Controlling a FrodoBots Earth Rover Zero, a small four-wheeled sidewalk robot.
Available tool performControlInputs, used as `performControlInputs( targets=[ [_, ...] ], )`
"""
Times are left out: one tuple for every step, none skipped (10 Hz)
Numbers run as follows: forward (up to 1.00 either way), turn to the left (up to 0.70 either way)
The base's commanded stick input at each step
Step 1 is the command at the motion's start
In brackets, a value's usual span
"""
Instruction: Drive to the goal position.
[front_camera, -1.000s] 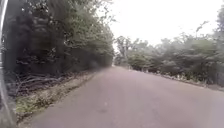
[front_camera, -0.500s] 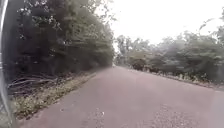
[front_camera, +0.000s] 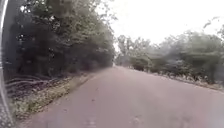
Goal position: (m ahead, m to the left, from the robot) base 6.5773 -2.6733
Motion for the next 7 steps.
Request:
performControlInputs(
  targets=[
    [0.70,-0.05],
    [0.70,-0.18],
    [0.70,-0.31],
    [0.70,-0.02],
    [0.70,0.00],
    [0.70,0.00],
    [0.70,0.00]
  ],
)
